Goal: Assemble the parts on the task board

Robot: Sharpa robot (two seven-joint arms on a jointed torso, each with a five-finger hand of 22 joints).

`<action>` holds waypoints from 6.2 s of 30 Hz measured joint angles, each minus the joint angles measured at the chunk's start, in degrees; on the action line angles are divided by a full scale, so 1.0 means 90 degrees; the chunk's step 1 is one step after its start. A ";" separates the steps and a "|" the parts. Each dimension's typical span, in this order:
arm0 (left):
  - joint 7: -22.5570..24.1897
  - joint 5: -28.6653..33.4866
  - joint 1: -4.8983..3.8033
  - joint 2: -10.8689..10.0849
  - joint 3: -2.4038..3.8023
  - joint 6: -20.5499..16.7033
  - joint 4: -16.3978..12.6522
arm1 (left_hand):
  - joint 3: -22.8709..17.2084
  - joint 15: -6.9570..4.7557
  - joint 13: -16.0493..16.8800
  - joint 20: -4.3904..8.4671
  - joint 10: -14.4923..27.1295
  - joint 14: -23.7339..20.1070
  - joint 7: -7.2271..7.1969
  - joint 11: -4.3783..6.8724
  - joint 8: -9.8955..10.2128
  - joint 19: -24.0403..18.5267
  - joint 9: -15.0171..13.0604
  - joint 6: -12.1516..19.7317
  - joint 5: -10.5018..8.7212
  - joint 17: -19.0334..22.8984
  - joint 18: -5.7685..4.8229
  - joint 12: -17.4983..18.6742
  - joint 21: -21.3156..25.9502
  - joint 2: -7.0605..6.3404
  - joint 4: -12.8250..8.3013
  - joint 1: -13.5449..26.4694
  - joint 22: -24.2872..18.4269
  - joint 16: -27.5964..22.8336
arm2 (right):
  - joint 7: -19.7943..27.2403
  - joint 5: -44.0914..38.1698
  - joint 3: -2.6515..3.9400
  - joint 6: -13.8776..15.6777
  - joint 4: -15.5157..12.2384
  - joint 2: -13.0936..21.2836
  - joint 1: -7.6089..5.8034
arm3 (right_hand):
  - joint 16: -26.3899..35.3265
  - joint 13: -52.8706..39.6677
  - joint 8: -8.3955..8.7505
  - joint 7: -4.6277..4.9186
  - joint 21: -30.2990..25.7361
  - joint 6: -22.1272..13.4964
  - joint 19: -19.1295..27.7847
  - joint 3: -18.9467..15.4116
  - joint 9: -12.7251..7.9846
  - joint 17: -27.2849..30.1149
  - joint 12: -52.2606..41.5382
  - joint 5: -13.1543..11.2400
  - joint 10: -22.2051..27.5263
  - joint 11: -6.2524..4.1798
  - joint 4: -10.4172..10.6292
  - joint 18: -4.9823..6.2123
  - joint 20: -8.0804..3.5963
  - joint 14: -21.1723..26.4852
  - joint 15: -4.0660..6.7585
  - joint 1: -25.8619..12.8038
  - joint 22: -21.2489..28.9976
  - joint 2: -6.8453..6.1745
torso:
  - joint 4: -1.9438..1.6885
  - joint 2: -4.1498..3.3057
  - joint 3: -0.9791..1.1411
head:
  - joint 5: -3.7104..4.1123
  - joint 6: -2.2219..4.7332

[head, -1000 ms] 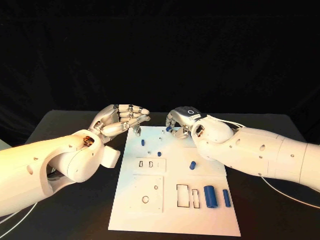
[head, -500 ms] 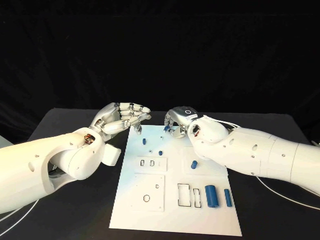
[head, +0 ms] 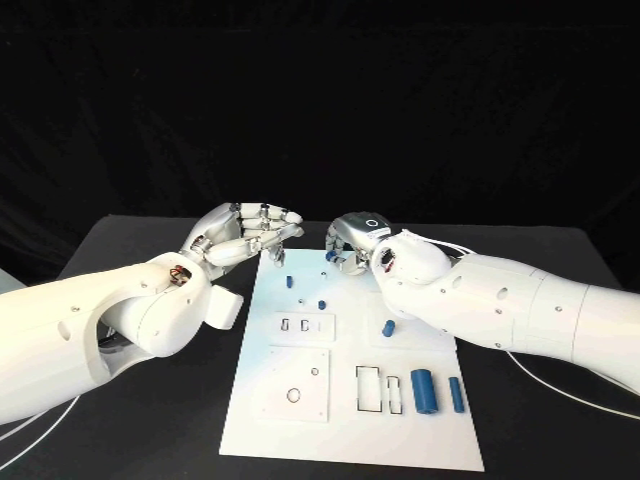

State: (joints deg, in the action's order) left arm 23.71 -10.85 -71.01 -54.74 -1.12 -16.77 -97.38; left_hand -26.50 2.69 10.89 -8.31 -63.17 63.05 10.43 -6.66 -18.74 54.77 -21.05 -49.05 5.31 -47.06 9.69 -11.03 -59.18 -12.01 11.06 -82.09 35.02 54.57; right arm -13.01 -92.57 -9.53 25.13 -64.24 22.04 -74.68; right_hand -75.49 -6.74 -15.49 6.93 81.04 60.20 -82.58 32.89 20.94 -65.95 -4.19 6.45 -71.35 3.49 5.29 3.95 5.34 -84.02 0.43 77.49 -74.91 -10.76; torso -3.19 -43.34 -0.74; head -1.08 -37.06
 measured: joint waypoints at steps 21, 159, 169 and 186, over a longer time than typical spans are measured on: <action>-0.0015 0.0008 -0.0050 0.0004 -0.0001 0.0009 0.0012 | -0.0027 0.0010 0.0012 0.0000 0.0023 -0.0057 0.0000 -0.0024 0.0000 0.0000 -0.0010 0.0000 0.0000 0.0024 0.0001 0.0000 -0.0026 0.0000 -0.0026 0.0000 -0.0001 -0.0050 | -0.0009 0.0087 -0.0001 -0.0175 0.0196 -0.0100 0.0035 | 0.0547 0.0181 0.0484 0.0295 -0.1047 -0.0879 0.0822 -0.0298 0.0200 0.0882 0.0051 -0.0177 0.1106 0.0303 0.0165 0.0150 0.0197 0.0081 -0.0199 -0.0264 0.1046 -0.0333 | 0.0023 -0.0001 -0.0001 | -0.0062 -0.0065; -0.0136 0.0100 -0.0053 0.0114 -0.0010 0.0273 0.0363 | -0.0140 0.0010 0.0059 -0.0010 0.0069 -0.0101 0.0023 -0.0023 0.0000 -0.0078 -0.0058 0.0023 0.0000 0.0059 0.0001 -0.0026 -0.0075 0.0052 -0.0070 -0.0052 0.0008 -0.0155 | -0.0158 0.0716 0.0055 0.0108 -0.1569 0.1121 -0.0035 | -0.1406 -0.7575 0.0199 0.0146 0.0696 -0.0669 -0.0159 -0.1605 0.0373 -0.1000 -0.8876 0.0392 -0.1411 -0.0022 0.1202 -0.0300 0.0021 -0.0001 0.0045 0.0693 -0.0004 0.0148 | 0.0186 0.0081 0.0082 | -0.0067 -0.0165; -0.0141 0.0100 -0.0053 0.0127 -0.0010 0.0293 0.0364 | -0.0140 0.0010 0.0059 -0.0010 0.0069 -0.0100 0.0023 -0.0023 0.0000 -0.0078 -0.0057 0.0023 0.0000 0.0059 0.0001 -0.0026 -0.0074 0.0052 -0.0070 -0.0052 0.0007 -0.0155 | -0.0239 0.0460 0.0032 0.0123 -0.1359 0.0753 0.0047 | -0.1406 -0.7575 0.0219 0.0133 0.0696 -0.0656 -0.0159 -0.1596 0.0373 -0.0999 -0.8876 0.0389 -0.1411 -0.0022 0.1193 -0.0301 0.0021 -0.0001 0.0045 0.0694 -0.0003 0.0147 | 0.0174 0.0074 0.0081 | -0.0088 -0.0168; -0.0164 0.0100 -0.0053 0.0146 -0.0010 0.0327 0.0366 | -0.0166 0.0010 0.0064 -0.0010 0.0115 -0.0100 0.0023 -0.0023 0.0000 -0.0078 -0.0066 0.0023 0.0000 0.0059 0.0001 -0.0051 -0.0074 0.0052 -0.0096 -0.0052 0.0020 -0.0155 | -0.0289 0.0329 0.0023 0.0101 -0.0896 0.0317 0.0213 | -0.1406 -0.7574 0.0235 0.0123 0.0696 -0.0647 -0.0159 -0.1541 0.0373 -0.0998 -0.8876 0.0408 -0.1411 -0.0022 0.1212 -0.0300 0.0021 -0.0001 0.0044 0.0611 -0.0002 0.0098 | 0.0172 0.0065 0.0081 | -0.0156 -0.0206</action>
State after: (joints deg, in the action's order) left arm 22.24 -9.95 -71.49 -53.43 -1.20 -13.83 -94.08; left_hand -27.99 2.78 11.47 -8.40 -62.14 62.14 10.63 -6.87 -18.73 54.06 -21.64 -48.84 5.32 -46.53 9.70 -11.49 -59.85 -11.54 10.19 -82.56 35.21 53.18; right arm -15.61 -89.62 -9.33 26.04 -72.30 24.89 -72.76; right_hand -88.14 -74.91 -13.38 8.04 87.31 54.37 -84.01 19.02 24.30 -74.93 -84.08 10.12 -84.05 3.29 16.20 1.26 5.54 -84.03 0.83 82.99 -74.92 -9.88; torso -1.64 -42.75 -0.01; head -2.49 -38.91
